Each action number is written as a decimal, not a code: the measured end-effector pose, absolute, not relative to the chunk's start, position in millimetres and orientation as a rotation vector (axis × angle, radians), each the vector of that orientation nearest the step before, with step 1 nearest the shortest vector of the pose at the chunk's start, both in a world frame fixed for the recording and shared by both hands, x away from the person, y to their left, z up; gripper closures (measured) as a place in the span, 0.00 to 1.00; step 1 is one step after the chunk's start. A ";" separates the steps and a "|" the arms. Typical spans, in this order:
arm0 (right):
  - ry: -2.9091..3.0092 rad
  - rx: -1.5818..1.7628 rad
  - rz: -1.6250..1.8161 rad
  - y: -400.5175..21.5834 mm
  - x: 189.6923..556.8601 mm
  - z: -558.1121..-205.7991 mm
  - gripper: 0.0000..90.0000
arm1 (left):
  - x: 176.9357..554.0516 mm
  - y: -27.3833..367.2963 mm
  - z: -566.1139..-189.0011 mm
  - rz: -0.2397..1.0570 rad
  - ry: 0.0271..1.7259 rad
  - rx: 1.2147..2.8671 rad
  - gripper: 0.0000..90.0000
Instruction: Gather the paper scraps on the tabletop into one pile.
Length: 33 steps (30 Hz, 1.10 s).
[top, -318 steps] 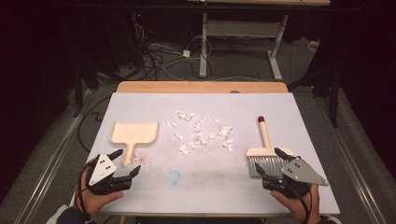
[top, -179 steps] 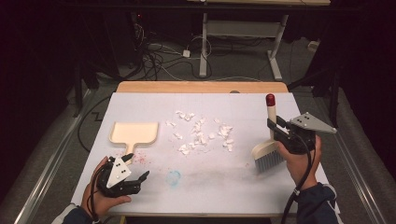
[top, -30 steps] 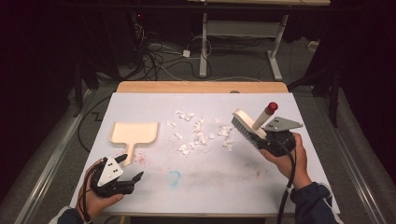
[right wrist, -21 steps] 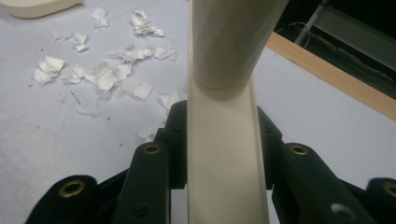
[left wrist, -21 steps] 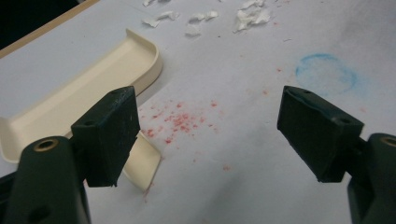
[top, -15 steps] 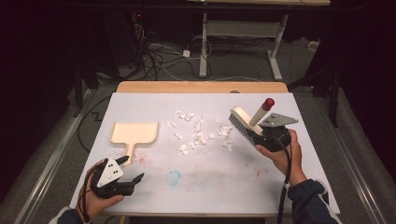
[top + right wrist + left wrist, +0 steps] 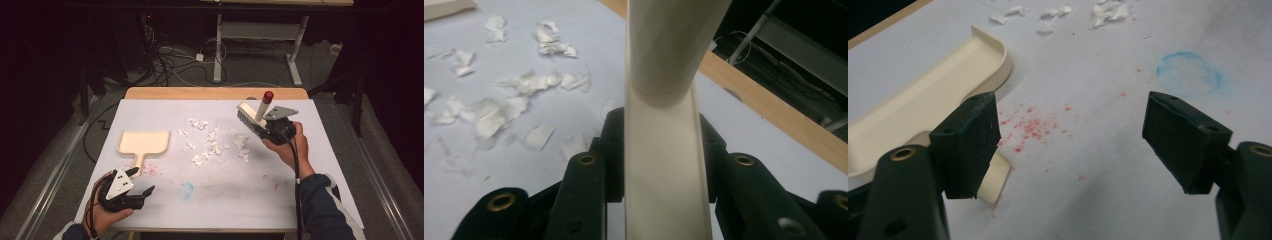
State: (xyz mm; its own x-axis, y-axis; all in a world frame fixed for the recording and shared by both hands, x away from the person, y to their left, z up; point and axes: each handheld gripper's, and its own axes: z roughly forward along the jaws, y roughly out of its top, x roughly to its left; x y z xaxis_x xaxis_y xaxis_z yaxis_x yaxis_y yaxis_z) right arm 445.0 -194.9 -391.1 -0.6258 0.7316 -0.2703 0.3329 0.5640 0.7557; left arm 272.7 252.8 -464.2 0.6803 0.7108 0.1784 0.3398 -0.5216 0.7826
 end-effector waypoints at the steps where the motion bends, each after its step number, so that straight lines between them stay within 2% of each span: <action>1: 2.228 0.847 0.895 -192.0 450.7 -392.1 0.75 | 273.0 253.4 -464.6 0.628 0.807 2.138 0.25; 6: 2.239 0.826 0.766 -169.1 491.7 -406.1 0.75 | 276.0 254.1 -465.0 0.626 0.826 2.143 0.25; 16: 2.288 0.784 0.739 -140.7 523.5 -432.2 0.75 | 278.0 250.5 -462.4 0.650 0.831 2.144 0.25; 24: 2.335 0.670 0.810 -129.8 493.9 -445.1 0.75 | 278.4 249.7 -462.5 0.631 0.803 2.150 0.25; 33: 2.386 0.512 0.870 -124.5 448.9 -441.3 0.75 | 273.8 245.8 -458.8 0.649 0.756 2.147 0.25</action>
State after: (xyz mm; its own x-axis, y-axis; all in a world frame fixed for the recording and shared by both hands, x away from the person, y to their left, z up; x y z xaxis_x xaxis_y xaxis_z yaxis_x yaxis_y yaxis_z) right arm 448.9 -124.5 -441.3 -0.7797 0.5130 -0.3591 0.1615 0.7188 0.6762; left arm 273.8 245.8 -458.8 0.6964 0.6883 0.2031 0.3047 -0.5398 0.7847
